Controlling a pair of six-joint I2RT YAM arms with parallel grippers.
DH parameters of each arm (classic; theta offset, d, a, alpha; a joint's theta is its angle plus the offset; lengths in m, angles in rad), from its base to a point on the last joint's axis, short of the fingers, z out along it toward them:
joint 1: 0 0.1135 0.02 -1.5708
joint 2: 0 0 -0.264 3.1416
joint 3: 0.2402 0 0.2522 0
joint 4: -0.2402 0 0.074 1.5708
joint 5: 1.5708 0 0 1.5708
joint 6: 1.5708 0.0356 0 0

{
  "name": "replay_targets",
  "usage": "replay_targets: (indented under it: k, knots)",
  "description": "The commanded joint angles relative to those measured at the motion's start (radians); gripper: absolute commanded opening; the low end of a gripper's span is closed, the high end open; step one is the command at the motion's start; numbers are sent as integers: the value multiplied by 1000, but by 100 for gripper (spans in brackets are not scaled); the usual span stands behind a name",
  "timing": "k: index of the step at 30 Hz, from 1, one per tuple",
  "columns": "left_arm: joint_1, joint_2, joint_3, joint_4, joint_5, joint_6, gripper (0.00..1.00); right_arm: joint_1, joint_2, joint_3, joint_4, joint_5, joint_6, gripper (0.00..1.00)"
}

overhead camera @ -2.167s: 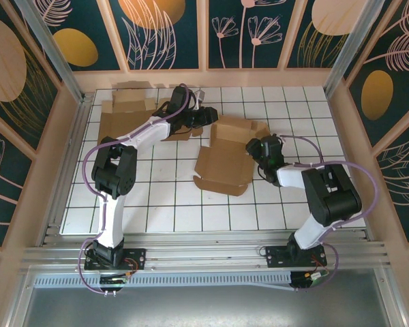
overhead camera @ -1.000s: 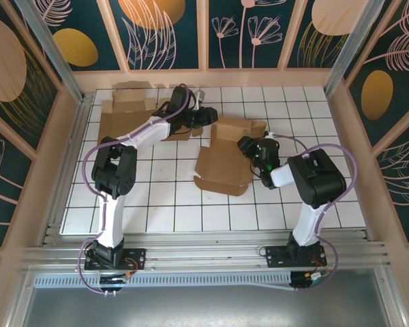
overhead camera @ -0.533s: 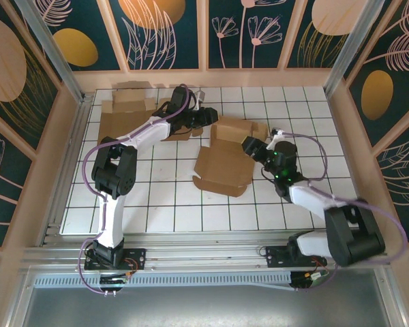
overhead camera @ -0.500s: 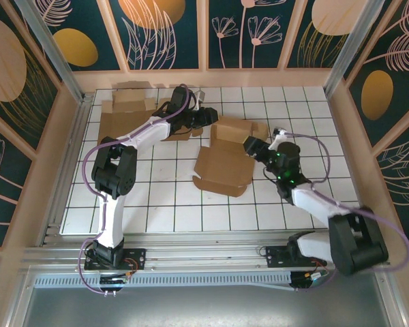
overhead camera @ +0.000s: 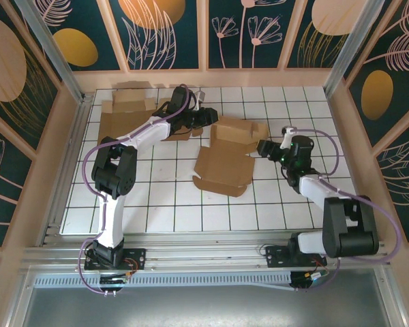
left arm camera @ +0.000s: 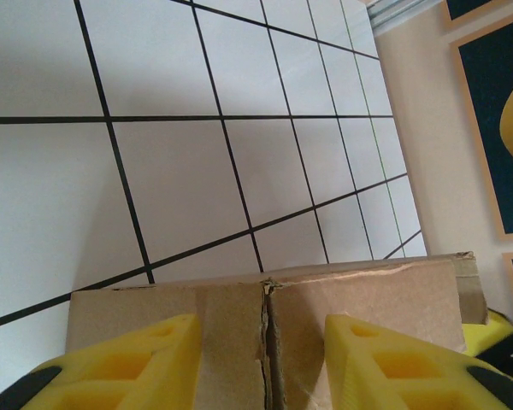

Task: Fold the paper box

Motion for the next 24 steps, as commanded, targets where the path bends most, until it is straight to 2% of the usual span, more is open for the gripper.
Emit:
replay_targets:
  k: [1, 4, 8, 14, 16, 18, 20, 24]
  knots:
    - [-8, -28, 8, -56, -13, 13, 41, 46, 65, 44, 89, 98, -86, 79]
    - [-7, -29, 8, -59, -17, 12, 41, 54, 131, 110, 65, 228, -71, 72]
    - [-8, -33, 6, -60, -21, 14, 42, 61, 180, 156, 55, 250, -13, 43]
    - [-7, -27, 13, -53, -18, 5, 42, 85, 205, 168, 20, 216, 37, 42]
    - [-7, -22, 13, -50, -12, 4, 42, 92, 210, 170, -2, 212, 86, 52]
    - [-7, -21, 10, -45, -8, 7, 41, 95, 218, 167, -3, 208, 143, 54]
    - [-7, -21, 4, -40, -11, 7, 41, 100, 228, 168, 1, 210, 170, 49]
    - [-8, -23, 1, -39, -13, 9, 41, 108, 242, 209, -68, 207, 211, 27]
